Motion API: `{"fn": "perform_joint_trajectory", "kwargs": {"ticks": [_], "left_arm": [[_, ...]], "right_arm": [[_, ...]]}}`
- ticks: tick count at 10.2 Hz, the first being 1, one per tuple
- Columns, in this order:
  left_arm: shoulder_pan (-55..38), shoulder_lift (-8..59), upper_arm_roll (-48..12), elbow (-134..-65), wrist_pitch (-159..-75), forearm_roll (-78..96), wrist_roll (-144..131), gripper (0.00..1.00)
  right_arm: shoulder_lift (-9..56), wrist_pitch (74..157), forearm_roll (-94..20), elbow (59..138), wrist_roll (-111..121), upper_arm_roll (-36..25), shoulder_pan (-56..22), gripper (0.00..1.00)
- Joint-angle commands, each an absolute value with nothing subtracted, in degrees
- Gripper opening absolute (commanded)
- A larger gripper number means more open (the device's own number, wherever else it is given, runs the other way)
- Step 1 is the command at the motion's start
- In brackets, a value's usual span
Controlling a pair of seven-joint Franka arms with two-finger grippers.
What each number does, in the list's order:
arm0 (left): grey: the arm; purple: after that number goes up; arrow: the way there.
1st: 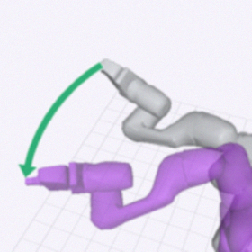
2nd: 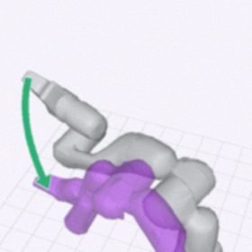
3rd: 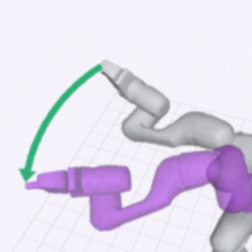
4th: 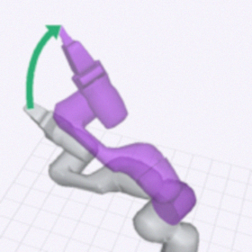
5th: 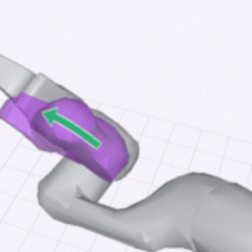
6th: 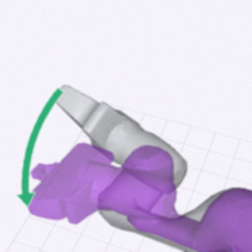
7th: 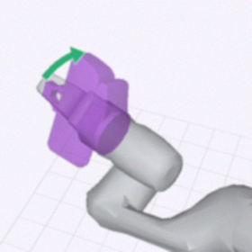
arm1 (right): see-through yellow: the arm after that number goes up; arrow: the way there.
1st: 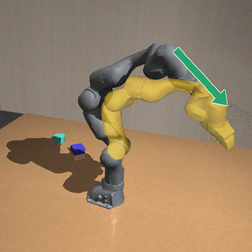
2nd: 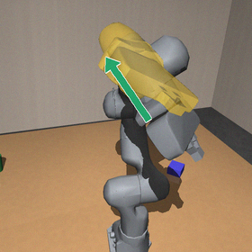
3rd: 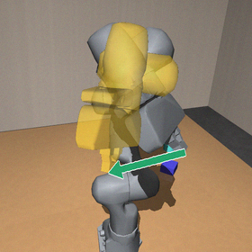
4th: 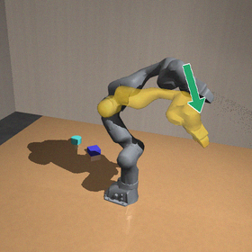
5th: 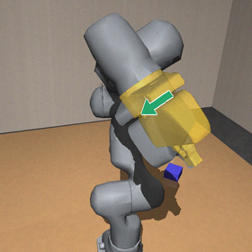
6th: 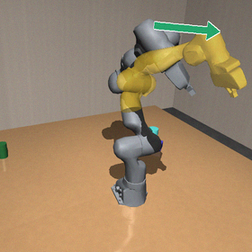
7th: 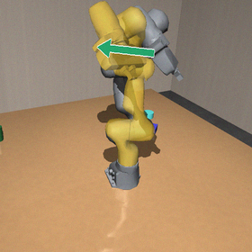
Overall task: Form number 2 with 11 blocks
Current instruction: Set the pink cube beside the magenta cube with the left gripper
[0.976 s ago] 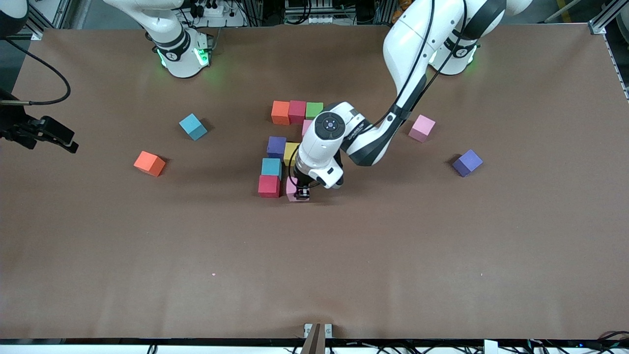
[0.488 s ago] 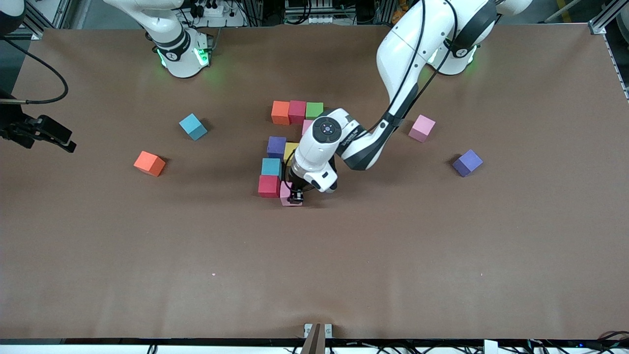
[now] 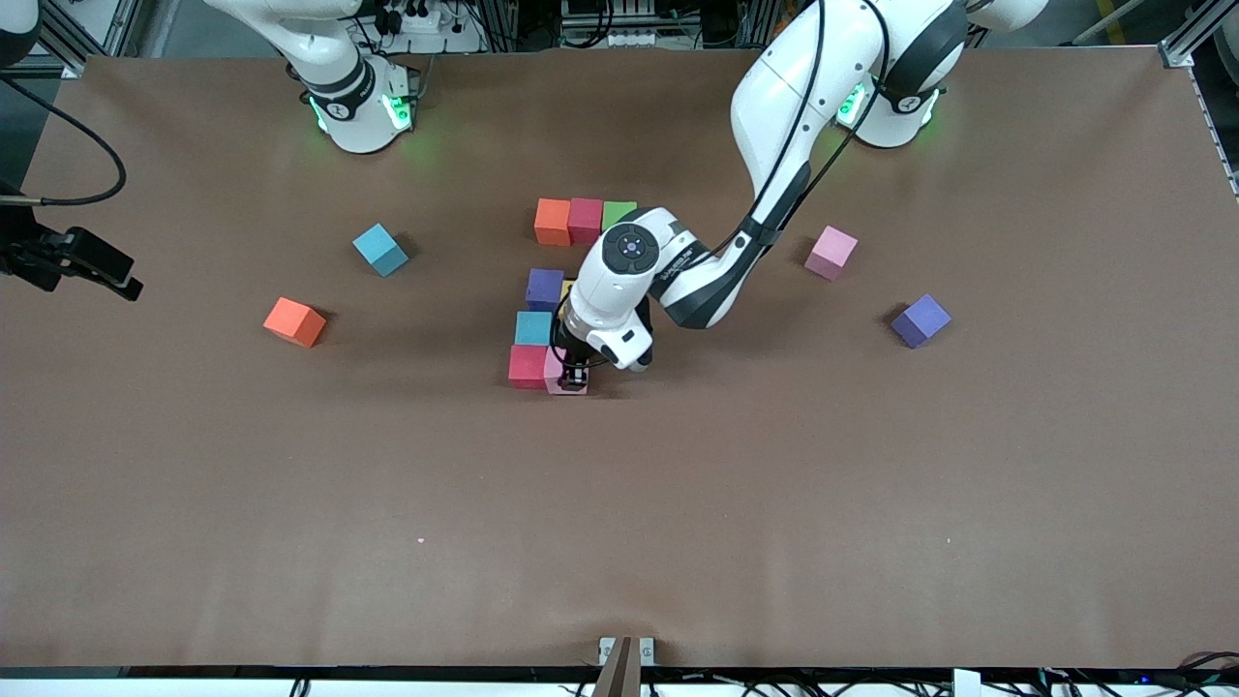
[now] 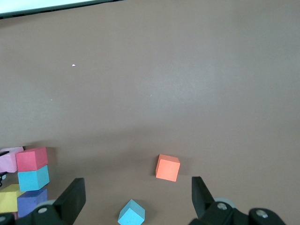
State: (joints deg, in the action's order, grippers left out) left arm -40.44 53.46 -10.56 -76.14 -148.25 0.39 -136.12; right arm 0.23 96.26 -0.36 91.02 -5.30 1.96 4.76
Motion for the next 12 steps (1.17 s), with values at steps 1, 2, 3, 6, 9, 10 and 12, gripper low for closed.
{"fn": "perform_joint_trajectory", "kwargs": {"ticks": [1,2,3,6,9,10,12], "left_arm": [[-40.9,54.5,-10.3,-74.9,-148.3,1.7,-134.9,0.21],[-40.9,54.8,-10.2,-74.9,-148.3,1.7,-134.8,0.21],[-41.0,54.8,-10.3,-74.9,-148.3,1.6,-134.8,0.21],[-41.3,54.8,-10.2,-74.9,-148.3,1.6,-134.8,0.24],[-41.3,54.8,-10.1,-74.9,-148.3,1.3,-134.8,1.0],[-41.5,54.8,-10.1,-74.9,-148.3,1.3,-134.8,1.0],[-41.6,54.8,-10.1,-75.0,-148.3,1.3,-134.9,1.0]], "right_arm": [[0.8,95.3,-1.2,89.4,-5.8,2.5,6.2,1.0],[0.8,95.3,-1.4,89.3,-6.0,2.5,6.2,1.0],[0.8,95.3,-1.5,89.2,-6.0,2.5,6.2,1.0],[0.8,95.5,-1.6,89.2,-6.3,2.5,6.0,1.0],[0.8,95.8,-1.7,89.1,-6.1,2.6,6.2,1.0],[0.8,95.8,-1.6,89.1,-6.3,2.5,6.2,1.0],[0.8,95.9,-1.8,89.1,-6.3,2.5,6.2,1.0]]}}
